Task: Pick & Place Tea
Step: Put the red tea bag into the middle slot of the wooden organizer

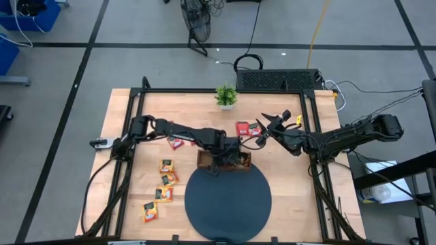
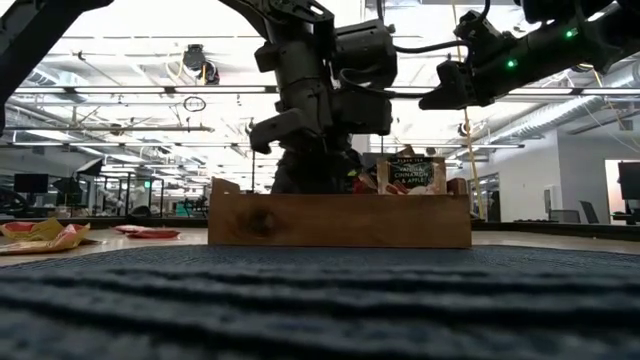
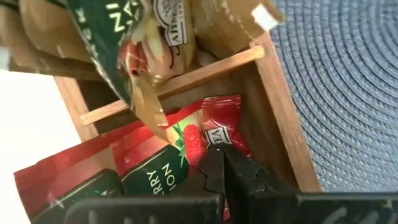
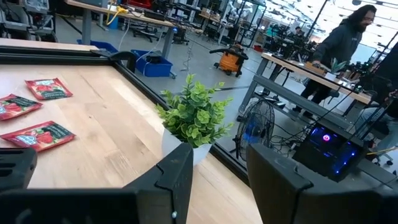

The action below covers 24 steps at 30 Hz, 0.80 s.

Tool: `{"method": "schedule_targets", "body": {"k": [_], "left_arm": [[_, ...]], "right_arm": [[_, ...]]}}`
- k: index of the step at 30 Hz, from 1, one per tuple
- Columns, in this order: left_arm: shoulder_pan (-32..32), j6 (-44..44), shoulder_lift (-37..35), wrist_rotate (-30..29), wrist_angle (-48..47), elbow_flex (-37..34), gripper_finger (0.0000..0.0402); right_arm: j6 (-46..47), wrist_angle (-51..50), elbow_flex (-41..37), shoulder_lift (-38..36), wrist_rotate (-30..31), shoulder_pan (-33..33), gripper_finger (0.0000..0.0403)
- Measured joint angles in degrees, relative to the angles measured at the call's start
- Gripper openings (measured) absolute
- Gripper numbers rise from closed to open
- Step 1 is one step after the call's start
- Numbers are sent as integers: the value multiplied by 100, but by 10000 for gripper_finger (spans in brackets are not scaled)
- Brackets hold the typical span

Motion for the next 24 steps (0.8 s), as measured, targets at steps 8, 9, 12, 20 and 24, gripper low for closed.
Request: {"method": "schedule_targets", "body": {"k": [8,9,12,20,24], "left_arm": [[-207,-210,-114,-1221,36,-23,2],[-231,-211,-114,-1341,36,-25,2],[-286,-217,-114,-1616,30,-27,5],[-339,-212,-114,-2490,98,-31,7],[-339,-207,-114,-2894,154,-31,3]], "right_arm": [[4,16,2,0,-7,2,134],[4,14,0,0,-7,2,134],[19,12,1,0,-13,2,134],[25,35,-10,0,-15,2,134],[85,60,-109,0,-9,2,134]]}}
